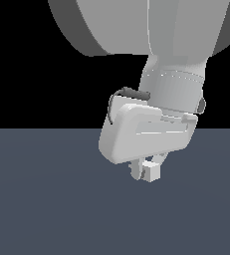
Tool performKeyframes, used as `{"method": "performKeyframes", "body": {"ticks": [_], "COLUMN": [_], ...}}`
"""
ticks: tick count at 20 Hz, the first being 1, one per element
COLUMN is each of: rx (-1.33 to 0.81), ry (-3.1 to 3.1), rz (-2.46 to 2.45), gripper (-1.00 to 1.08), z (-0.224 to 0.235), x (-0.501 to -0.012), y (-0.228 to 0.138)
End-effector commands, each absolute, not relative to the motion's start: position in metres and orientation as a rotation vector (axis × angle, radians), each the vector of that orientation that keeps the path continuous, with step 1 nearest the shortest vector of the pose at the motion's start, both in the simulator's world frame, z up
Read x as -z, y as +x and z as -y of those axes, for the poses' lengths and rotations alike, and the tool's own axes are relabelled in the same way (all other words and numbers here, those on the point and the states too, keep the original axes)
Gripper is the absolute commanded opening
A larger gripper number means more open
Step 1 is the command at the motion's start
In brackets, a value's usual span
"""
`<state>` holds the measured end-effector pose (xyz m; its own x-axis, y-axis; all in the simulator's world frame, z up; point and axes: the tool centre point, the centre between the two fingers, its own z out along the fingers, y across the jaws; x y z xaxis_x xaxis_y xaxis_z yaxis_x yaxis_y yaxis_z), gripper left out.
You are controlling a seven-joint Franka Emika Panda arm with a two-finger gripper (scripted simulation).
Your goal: Plug the charger into the wall socket.
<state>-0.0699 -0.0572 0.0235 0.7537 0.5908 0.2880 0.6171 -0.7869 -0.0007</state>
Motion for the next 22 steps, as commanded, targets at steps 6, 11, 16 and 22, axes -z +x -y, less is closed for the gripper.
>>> {"method": "performKeyframes", "body": {"ticks": [6, 11, 16, 22], "rx": [0.437, 0.443, 0.444, 0.442], "ry": [-2.926, -2.971, -2.994, -3.000], "rz": [0.794, 0.663, 0.592, 0.578], "gripper": [-1.00, -1.00, -1.00, -1.00], "z": [0.078, 0.093, 0.102, 0.105], "x": [-0.061, -0.086, -0.099, -0.101], "y": [-0.055, -0.048, -0.044, -0.044]}}
